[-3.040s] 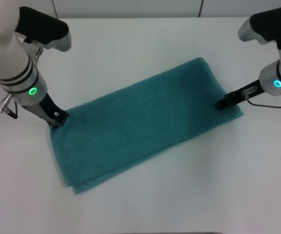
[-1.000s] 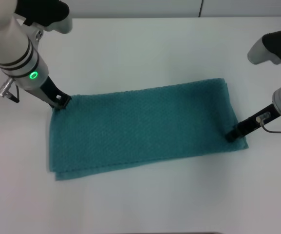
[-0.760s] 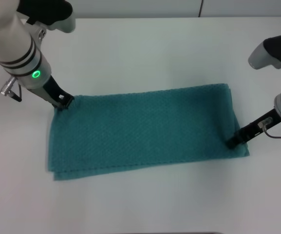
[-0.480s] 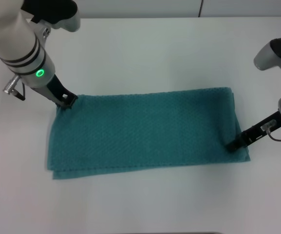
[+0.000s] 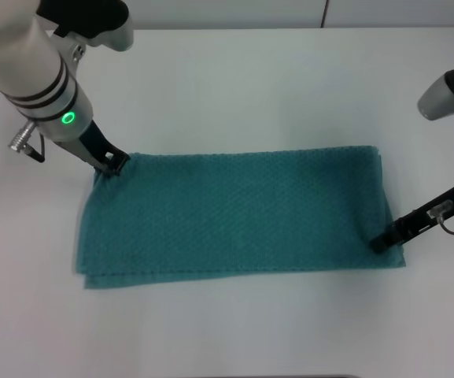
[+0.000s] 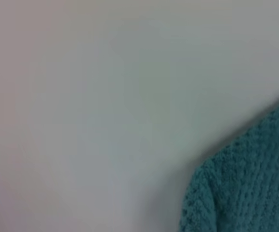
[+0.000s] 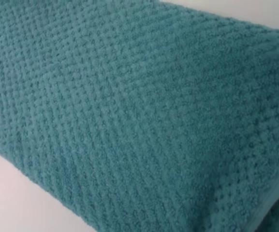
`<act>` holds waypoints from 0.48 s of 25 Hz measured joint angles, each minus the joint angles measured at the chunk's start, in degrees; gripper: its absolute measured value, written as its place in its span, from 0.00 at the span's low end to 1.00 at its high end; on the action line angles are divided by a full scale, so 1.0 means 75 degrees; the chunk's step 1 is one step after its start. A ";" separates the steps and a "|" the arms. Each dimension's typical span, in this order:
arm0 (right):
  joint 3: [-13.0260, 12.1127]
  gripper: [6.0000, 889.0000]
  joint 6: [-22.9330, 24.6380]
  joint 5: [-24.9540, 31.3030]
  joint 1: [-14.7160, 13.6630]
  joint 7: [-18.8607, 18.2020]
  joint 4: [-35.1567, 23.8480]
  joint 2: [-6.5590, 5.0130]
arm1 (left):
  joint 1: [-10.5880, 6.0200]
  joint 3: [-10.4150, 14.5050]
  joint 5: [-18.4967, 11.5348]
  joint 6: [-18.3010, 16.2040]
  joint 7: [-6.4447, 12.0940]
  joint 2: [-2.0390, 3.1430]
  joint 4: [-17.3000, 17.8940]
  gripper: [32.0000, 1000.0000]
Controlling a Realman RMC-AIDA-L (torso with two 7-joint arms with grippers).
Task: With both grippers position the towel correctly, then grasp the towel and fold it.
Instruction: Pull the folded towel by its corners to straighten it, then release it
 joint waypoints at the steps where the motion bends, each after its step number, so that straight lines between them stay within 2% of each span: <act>1: 0.0005 0.17 0.0002 0.0000 -0.0003 0.0000 0.0000 -0.0009 | -0.0008 0.0003 -0.0020 0.0001 0.0006 -0.0002 -0.0007 0.15; 12: 0.0026 0.19 0.0101 0.0000 -0.0009 -0.0008 -0.0004 -0.0030 | -0.0063 -0.0027 -0.0087 0.0011 0.0041 0.0009 -0.0040 0.16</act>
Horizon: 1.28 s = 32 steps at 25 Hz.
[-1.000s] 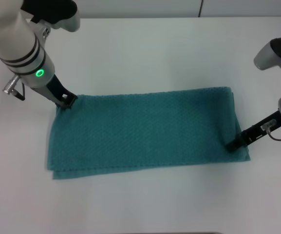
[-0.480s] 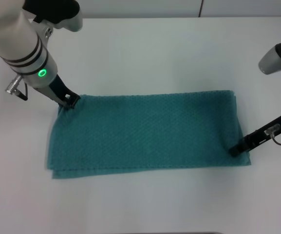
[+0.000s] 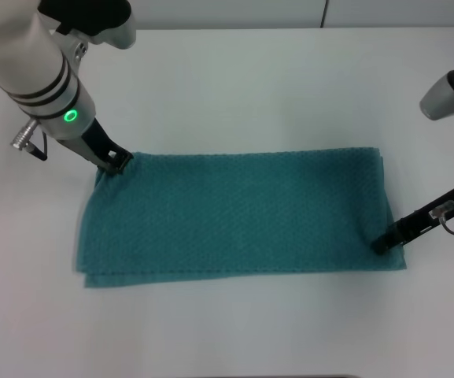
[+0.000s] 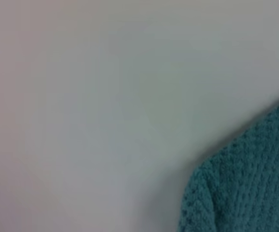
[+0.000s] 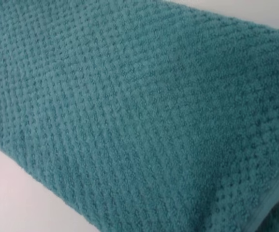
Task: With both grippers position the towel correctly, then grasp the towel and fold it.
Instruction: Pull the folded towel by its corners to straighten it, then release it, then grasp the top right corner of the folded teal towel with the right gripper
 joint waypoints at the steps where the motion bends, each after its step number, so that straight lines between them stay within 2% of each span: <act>1: 0.0037 0.19 0.0008 0.0000 0.0002 0.0000 -0.0008 -0.0004 | 0.0000 -0.0010 0.0000 0.0000 0.0000 0.0003 0.0010 0.16; 5: 0.0366 0.20 0.0188 0.0000 -0.0006 -0.0092 -0.0174 -0.0033 | -0.0002 -0.0031 -0.0063 0.0020 0.0006 0.0022 0.0066 0.17; 10: 0.0981 0.20 0.0431 0.0000 -0.0040 -0.0319 -0.0335 -0.0143 | 0.0063 -0.0064 -0.0449 0.0214 0.0138 0.0070 0.0385 0.17; 15: 0.1242 0.42 0.0537 -0.0001 -0.0090 -0.0340 -0.0387 -0.0255 | 0.0176 -0.0432 -0.0479 0.0490 0.0289 0.0082 0.0715 0.17; 22: 0.1486 0.68 0.0795 0.0057 -0.0126 -0.0287 -0.0839 -0.0315 | 0.0425 -0.0545 -0.0392 0.0884 0.0301 0.0084 0.1523 0.43; 26: 0.1556 0.83 0.0835 0.0078 -0.0133 -0.0177 -0.1075 -0.0315 | 0.0729 -0.0624 -0.0380 0.1319 0.0309 0.0084 0.2278 0.57; 29: 0.1735 0.97 0.0869 0.0075 -0.0142 -0.0036 -0.1265 -0.0321 | 0.0952 -0.0649 -0.0374 0.1776 0.0207 0.0105 0.2824 0.69; 32: 0.1884 0.96 0.0914 0.0045 -0.0147 0.0100 -0.1390 -0.0377 | 0.1147 -0.0785 -0.0374 0.2145 0.0114 0.0108 0.3192 0.84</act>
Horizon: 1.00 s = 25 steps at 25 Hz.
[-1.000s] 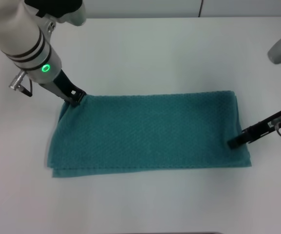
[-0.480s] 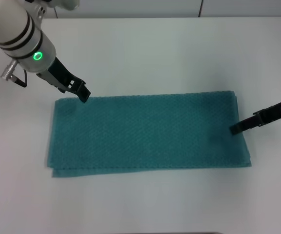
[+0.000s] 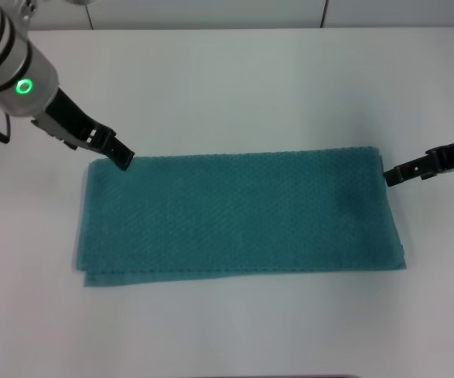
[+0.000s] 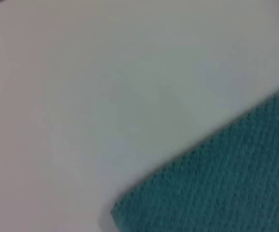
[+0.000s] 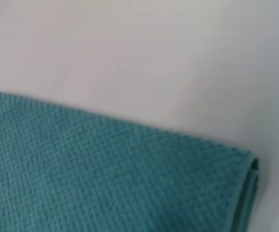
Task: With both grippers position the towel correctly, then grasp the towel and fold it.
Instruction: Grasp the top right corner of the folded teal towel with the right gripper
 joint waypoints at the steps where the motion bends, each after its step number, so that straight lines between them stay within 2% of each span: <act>1: 0.0000 0.96 0.0007 -0.0004 0.0000 0.0059 -0.0023 -0.0023 | 0.0056 -0.0069 0.0011 0.0110 -0.0034 -0.0009 0.0076 0.89; 5: -0.0001 0.96 0.0000 -0.0025 0.0005 0.0327 -0.0201 -0.0045 | 0.0240 -0.0167 0.0266 0.0343 -0.0302 -0.0038 0.0163 0.91; 11: -0.0027 0.96 -0.0191 -0.0208 0.0012 0.0659 -0.0254 -0.0058 | 0.0459 -0.0059 0.0767 0.0401 -0.0664 -0.0085 0.0174 0.92; 19: -0.0107 0.96 -0.0445 -0.0493 0.0153 0.0981 -0.0132 -0.0057 | 0.0451 -0.0069 0.0860 0.0379 -0.0853 -0.0088 0.0154 0.92; 25: -0.0135 0.96 -0.0829 -0.0799 0.0473 0.1068 0.0400 -0.0054 | 0.0434 -0.0127 0.0865 0.0366 -0.0964 -0.0090 0.0079 0.92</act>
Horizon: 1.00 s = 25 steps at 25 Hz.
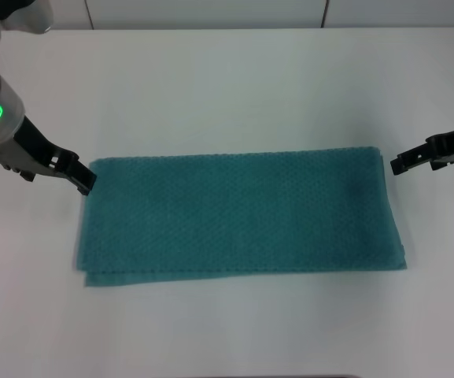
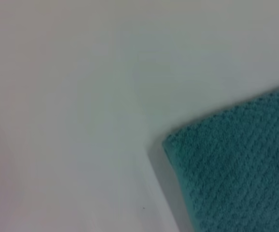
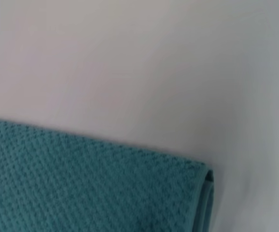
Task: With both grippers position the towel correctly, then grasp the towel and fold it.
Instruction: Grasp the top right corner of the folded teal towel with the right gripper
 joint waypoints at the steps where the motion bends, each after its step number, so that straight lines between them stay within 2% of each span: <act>1: -0.0010 0.96 -0.0038 -0.0004 0.0018 0.0000 0.0021 0.0000 | 0.0000 -0.0003 -0.0008 -0.0002 -0.0003 -0.0008 -0.0002 0.92; 8: -0.0036 0.96 -0.0081 -0.0011 0.0049 -0.0002 0.0104 0.0033 | -0.0011 -0.0005 -0.0081 -0.0003 -0.0013 -0.0071 -0.0029 0.92; 12: -0.0131 0.96 -0.0172 -0.0014 0.0086 -0.0015 0.0353 0.0077 | -0.0098 0.0001 -0.0169 -0.0061 -0.0016 -0.0072 -0.0250 0.92; 19: -0.0450 0.96 -0.0715 -0.0030 0.0170 -0.0012 0.1031 0.0107 | -0.0198 0.0051 -0.0191 -0.0122 -0.0017 -0.0070 -0.0413 0.92; 25: -0.0480 0.96 -0.0898 -0.0030 0.0215 -0.0009 0.1124 0.0196 | -0.0199 0.0054 -0.0197 -0.0121 -0.0017 -0.0069 -0.0418 0.92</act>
